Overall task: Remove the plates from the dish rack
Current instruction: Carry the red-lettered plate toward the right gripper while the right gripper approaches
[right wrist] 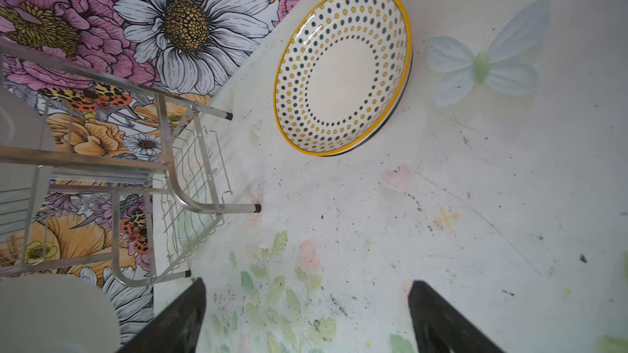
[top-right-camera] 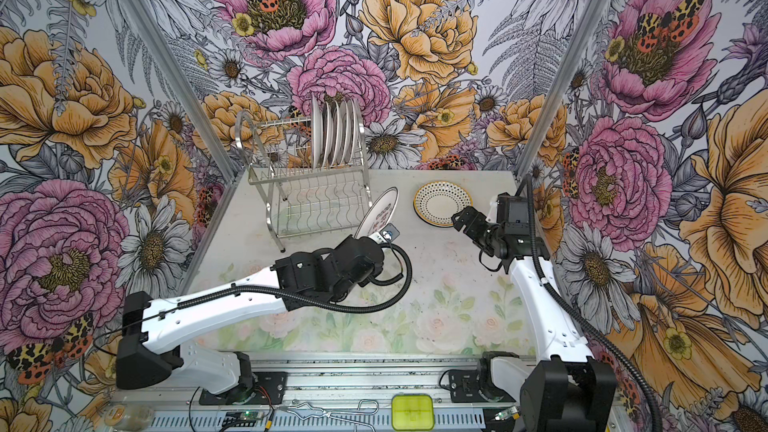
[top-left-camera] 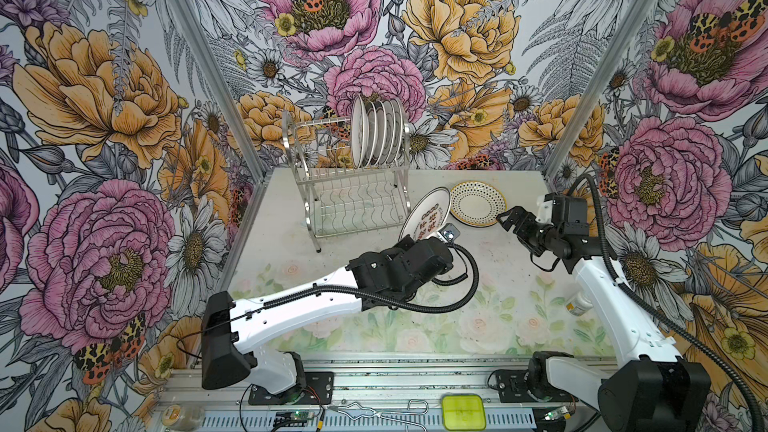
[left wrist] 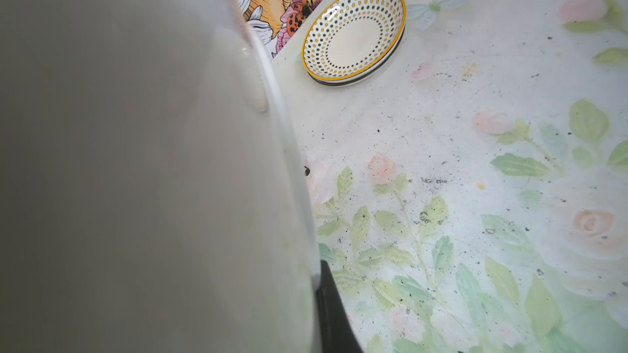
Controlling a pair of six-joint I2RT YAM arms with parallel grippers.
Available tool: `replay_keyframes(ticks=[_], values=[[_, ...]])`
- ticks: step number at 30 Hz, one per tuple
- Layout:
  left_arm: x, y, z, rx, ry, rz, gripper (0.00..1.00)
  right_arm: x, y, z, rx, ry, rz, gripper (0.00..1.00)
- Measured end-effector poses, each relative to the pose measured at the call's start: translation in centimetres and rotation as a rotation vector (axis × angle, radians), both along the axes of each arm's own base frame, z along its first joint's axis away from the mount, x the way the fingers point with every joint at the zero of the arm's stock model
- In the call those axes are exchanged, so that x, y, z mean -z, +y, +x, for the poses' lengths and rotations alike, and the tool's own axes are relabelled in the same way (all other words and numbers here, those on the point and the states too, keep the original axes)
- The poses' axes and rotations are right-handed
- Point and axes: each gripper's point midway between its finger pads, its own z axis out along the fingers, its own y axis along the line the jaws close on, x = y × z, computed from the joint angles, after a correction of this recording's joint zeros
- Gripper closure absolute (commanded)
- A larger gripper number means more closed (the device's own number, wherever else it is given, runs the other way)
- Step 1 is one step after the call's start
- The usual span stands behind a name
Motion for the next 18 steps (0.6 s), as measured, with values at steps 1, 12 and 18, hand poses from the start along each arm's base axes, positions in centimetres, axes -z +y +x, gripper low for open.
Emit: replay_keyframes(ticks=[1,12,18], values=[[1.2,-0.5,0.1,0.001,0.005,0.037,1.00,-0.8,0.5,0.1,-0.014,-0.016,0.015,0.08],[7.6,-2.2,1.4,-0.014,-0.007,0.259,1.00,-5.0,5.6,-0.6,-0.154,-0.080,0.107,0.14],[7.1,-2.9,2.6,-0.033,-0.104,0.303,1.00,-4.8,7.4,-1.1,-0.193,-0.067,0.109,0.15]])
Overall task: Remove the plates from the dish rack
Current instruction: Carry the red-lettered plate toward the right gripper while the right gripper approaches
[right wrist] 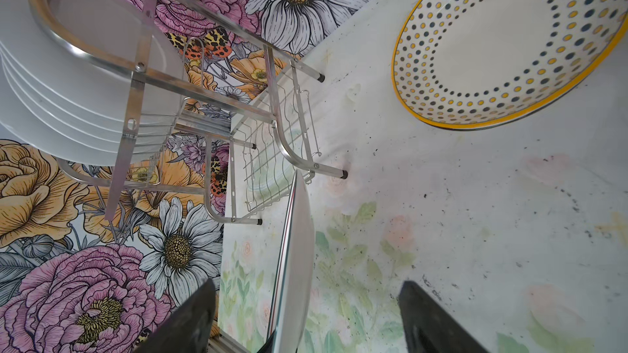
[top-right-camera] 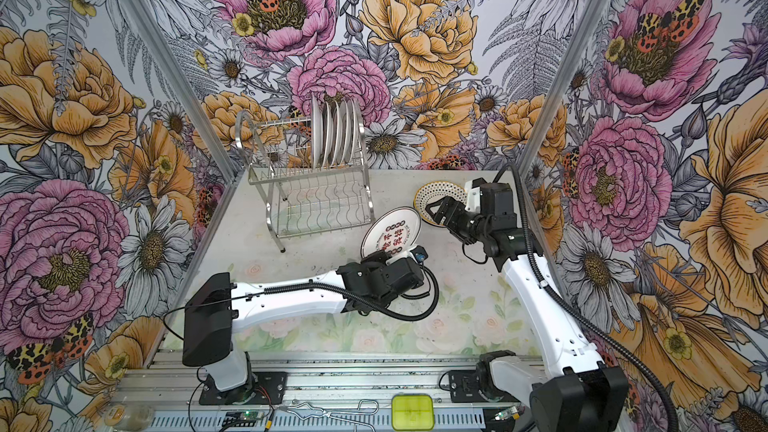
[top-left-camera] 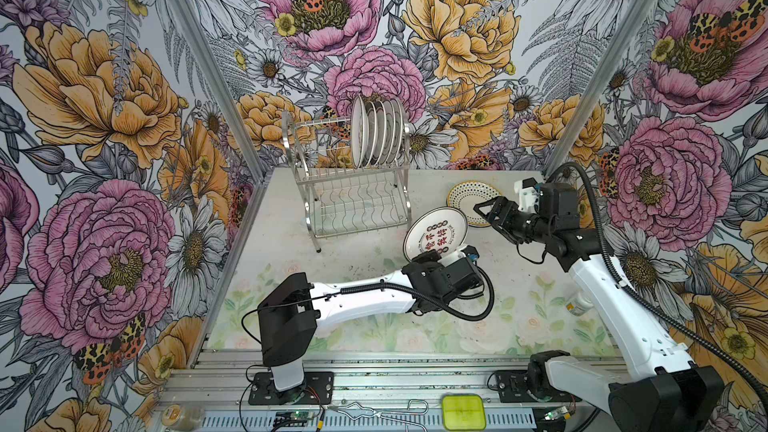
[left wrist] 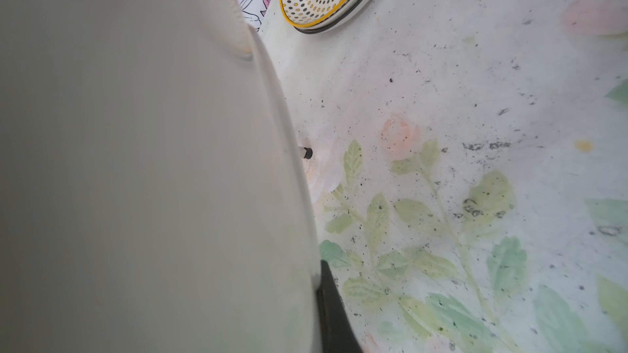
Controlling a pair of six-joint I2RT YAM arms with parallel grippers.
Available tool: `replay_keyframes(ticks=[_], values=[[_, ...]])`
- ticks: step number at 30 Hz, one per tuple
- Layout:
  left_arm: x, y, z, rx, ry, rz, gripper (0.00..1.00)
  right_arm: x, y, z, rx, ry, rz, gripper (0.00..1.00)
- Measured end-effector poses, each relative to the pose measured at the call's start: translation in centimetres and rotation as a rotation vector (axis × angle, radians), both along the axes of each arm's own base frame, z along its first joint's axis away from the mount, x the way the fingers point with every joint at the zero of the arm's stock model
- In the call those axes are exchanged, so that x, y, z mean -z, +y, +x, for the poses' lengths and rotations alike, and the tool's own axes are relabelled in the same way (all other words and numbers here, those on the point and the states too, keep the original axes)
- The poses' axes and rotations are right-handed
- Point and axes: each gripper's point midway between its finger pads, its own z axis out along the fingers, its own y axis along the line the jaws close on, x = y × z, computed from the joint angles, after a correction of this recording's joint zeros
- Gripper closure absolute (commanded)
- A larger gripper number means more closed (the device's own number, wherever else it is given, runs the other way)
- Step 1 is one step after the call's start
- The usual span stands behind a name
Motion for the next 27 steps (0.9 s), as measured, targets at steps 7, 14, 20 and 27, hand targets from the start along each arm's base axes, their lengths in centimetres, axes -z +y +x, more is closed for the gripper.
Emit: replay_keyframes(ticks=[7,14,20,27], values=[[-2.0,-0.8,1.2,-0.008,-0.144,0.004,1.00,1.1,1.0,0.2,-0.023,0.029,-0.015,0.17],[-1.2,-2.3,2.4,-0.019,-0.208,0.066,1.00,1.6,1.3,0.5,-0.033,0.040,-0.014,0.27],[0.6,-3.2,2.7,-0.005,-0.201,0.118,1.00,2.2,1.6,0.9,-0.048,0.047,-0.008,0.46],[-0.5,-3.7,2.9,-0.009,-0.216,0.083,1.00,4.4,1.7,1.2,-0.051,0.088,-0.013,0.64]])
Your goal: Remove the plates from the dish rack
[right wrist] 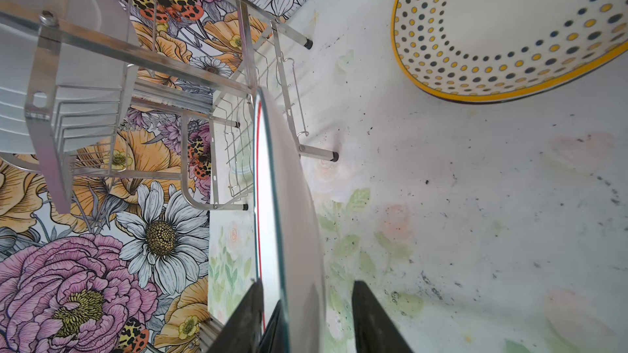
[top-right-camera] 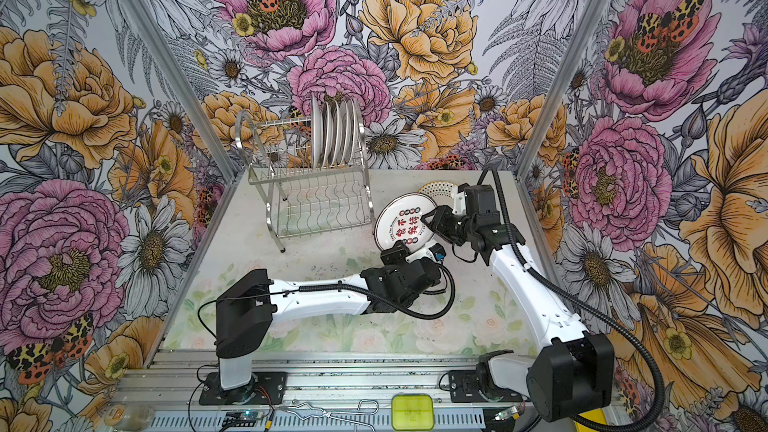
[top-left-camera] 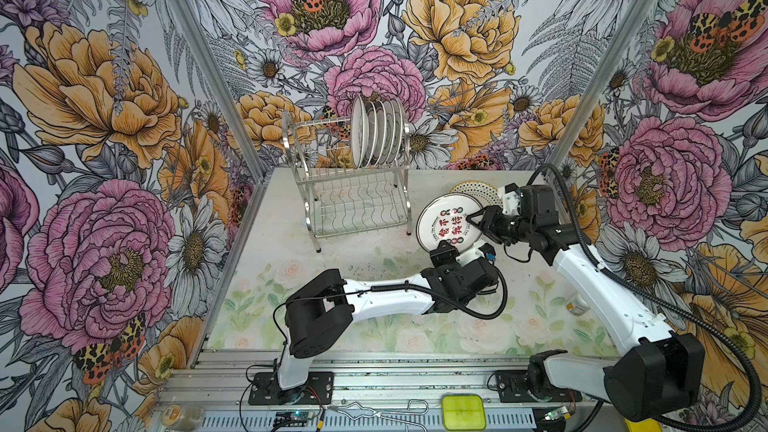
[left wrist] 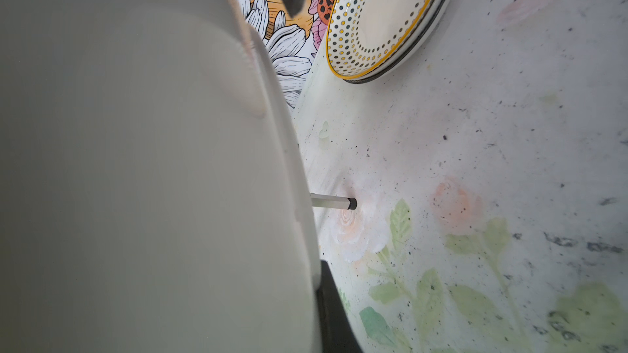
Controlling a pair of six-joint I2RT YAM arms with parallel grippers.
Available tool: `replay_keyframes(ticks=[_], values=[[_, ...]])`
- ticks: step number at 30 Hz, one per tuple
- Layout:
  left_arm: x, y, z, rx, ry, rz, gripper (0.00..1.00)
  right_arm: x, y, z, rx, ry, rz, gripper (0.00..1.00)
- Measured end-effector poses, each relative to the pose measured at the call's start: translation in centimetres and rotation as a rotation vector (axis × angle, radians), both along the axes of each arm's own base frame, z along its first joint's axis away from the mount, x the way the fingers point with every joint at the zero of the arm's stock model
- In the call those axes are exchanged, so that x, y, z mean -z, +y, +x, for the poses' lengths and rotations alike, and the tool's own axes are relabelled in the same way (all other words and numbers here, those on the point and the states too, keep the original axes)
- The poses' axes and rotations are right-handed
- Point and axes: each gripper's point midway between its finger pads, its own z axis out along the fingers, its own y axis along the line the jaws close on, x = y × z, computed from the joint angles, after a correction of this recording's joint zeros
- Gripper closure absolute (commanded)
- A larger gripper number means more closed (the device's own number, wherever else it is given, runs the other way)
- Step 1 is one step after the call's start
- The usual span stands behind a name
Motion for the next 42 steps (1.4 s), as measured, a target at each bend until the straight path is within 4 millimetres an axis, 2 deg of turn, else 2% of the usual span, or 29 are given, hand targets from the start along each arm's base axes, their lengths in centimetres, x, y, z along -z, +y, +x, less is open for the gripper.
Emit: replay_keyframes(ticks=[3,9,11,15,19,22,24,26,30,34,38,42], values=[[0.0,0.0,0.0,0.001,0.000,0.003,1.00,0.6,0.0,0.0,-0.002,0.008,-0.004,0.71],[-0.1,0.3,0.0,0.000,-0.011,0.053,1.00,0.7,0.2,0.1,-0.002,0.004,0.012,0.97],[0.1,0.6,-0.2,0.000,-0.015,0.088,0.99,1.3,0.4,0.0,-0.003,0.023,0.018,1.00],[0.4,0.7,-0.2,-0.003,-0.012,0.084,0.74,1.6,0.6,0.0,-0.014,0.026,0.034,1.00],[-0.5,0.4,-0.1,-0.011,-0.025,0.007,0.40,2.0,0.7,-0.2,-0.021,0.033,0.039,1.00],[-1.5,0.5,-0.2,-0.011,-0.027,-0.043,0.31,2.1,0.4,0.0,-0.011,0.032,0.039,1.00],[-2.3,0.7,-0.5,0.001,-0.016,-0.076,0.17,2.1,0.1,0.1,-0.003,0.034,0.044,1.00],[-3.1,1.0,-0.8,0.014,0.000,-0.107,0.11,1.9,-0.1,0.2,0.006,0.032,0.055,1.00],[-4.5,1.6,-1.6,0.039,0.036,-0.172,0.07,1.2,-0.7,0.6,0.023,0.016,0.077,1.00],[-5.4,2.5,-2.3,0.045,0.065,-0.218,0.01,1.3,-2.4,1.4,0.072,0.007,0.067,1.00],[-7.9,4.3,-2.4,0.028,0.088,-0.333,0.01,2.8,-4.0,2.0,0.120,0.031,0.036,1.00],[-10.1,6.9,-1.2,-0.014,0.135,-0.495,0.01,4.6,-4.5,1.5,0.132,0.069,0.018,1.00]])
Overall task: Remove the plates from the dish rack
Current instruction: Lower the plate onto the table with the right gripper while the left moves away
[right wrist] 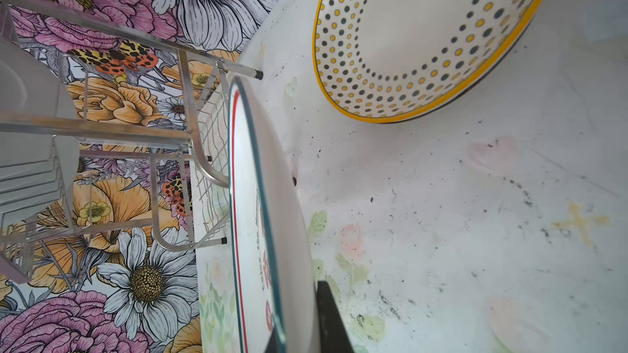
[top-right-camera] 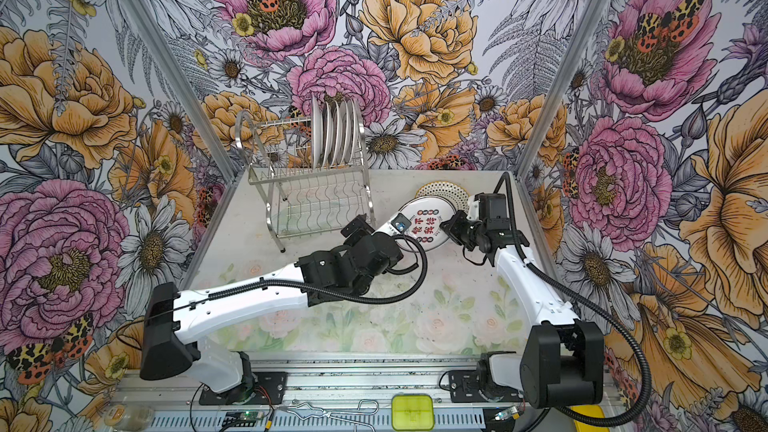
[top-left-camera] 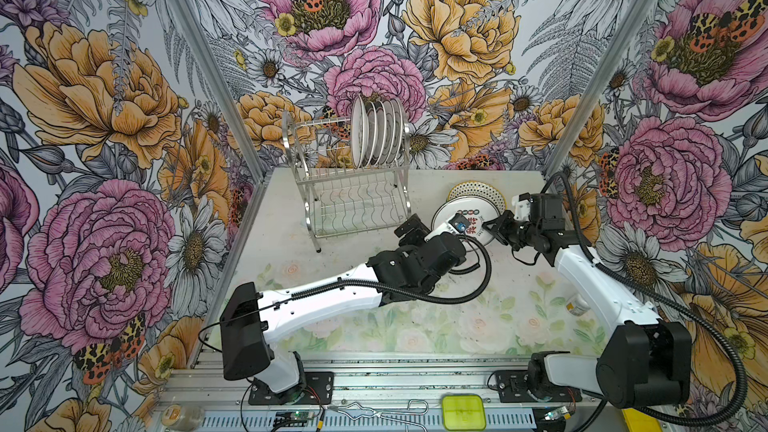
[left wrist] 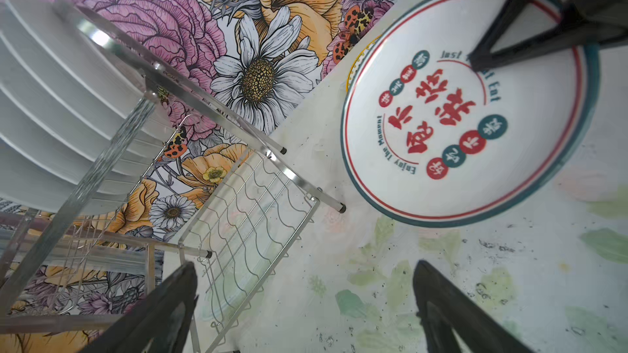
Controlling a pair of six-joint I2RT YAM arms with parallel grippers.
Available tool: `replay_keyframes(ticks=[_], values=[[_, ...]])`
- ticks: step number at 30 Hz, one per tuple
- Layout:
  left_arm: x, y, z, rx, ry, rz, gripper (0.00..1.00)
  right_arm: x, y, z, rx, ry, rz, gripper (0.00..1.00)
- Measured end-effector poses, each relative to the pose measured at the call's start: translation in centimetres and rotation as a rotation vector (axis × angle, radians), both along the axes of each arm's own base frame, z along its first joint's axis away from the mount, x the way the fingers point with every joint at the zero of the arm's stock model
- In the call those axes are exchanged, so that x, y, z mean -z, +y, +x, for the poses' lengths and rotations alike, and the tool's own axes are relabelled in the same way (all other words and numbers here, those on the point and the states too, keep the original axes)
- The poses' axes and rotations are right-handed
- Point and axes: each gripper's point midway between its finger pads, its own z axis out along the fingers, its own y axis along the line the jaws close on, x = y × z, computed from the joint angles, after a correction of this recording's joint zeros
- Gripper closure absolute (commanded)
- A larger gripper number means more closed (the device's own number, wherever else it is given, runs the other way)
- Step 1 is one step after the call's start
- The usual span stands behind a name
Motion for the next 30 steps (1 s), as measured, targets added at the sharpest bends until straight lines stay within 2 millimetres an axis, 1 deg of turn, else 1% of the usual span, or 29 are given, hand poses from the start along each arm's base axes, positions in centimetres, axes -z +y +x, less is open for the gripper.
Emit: replay_keyframes(ticks=[4,8,12,15,18,23,26,30], values=[[-1.6,2.8,1.3,-0.056,0.036,-0.132,0.01,2.3,-0.1,-1.0,0.000,0.052,-0.004,1.00],[-2.8,4.7,2.2,-0.089,0.066,-0.246,0.01,4.9,-0.1,-2.3,0.003,0.107,-0.004,1.00],[-4.1,7.1,3.4,-0.129,0.096,-0.373,0.01,6.9,-0.1,-3.2,0.010,0.140,0.004,1.00],[-5.4,9.3,4.1,-0.169,0.093,-0.459,0.01,7.7,-0.1,-3.4,0.017,0.145,0.010,1.00],[-6.8,11.2,4.4,-0.199,0.083,-0.537,0.01,8.3,-0.1,-3.3,0.023,0.144,0.014,1.00],[-8.4,13.4,4.4,-0.234,0.065,-0.631,0.01,10.2,-0.1,-3.1,0.031,0.177,0.021,1.00],[-8.6,14.5,4.4,-0.259,0.059,-0.666,0.01,10.8,-0.1,-3.2,0.031,0.188,0.020,1.00],[-8.3,16.0,4.8,-0.302,0.067,-0.714,0.01,11.1,-0.1,-2.9,0.031,0.184,0.020,1.00]])
